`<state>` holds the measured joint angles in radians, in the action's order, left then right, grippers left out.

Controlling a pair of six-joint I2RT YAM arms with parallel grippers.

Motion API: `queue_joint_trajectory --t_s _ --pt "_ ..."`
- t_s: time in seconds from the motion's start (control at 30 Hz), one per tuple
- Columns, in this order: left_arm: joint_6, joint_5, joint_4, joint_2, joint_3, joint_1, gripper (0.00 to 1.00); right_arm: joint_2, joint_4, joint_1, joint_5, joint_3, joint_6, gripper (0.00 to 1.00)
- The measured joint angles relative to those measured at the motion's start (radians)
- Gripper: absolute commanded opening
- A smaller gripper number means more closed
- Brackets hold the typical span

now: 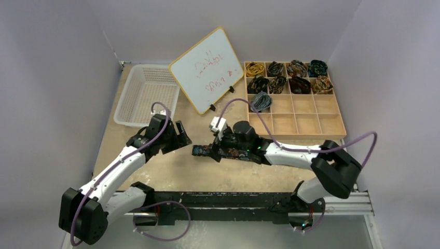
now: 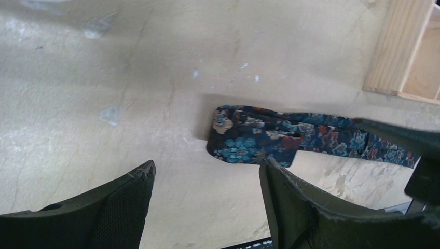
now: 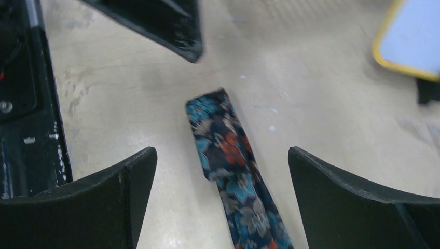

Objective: Roll the ties
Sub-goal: Roll the tie at the center of the board.

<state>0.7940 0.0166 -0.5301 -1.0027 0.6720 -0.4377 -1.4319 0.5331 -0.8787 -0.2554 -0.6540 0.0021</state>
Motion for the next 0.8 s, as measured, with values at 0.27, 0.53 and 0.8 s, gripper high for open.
queue_joint_trajectory --t_s 0.27,0.53,0.8 --pt "0.000 0.082 -0.008 0.004 -0.077 0.123 0.72 -0.245 -0.111 -0.117 -0.011 -0.224 -0.234 0.98" --pt "-0.009 0.103 -0.012 0.031 -0.082 0.139 0.71 -0.349 -0.234 -0.115 0.023 -0.282 -0.352 0.90" --pt "-0.016 0.108 -0.012 0.031 -0.082 0.142 0.71 -0.431 -0.297 -0.115 0.035 -0.367 -0.397 0.71"
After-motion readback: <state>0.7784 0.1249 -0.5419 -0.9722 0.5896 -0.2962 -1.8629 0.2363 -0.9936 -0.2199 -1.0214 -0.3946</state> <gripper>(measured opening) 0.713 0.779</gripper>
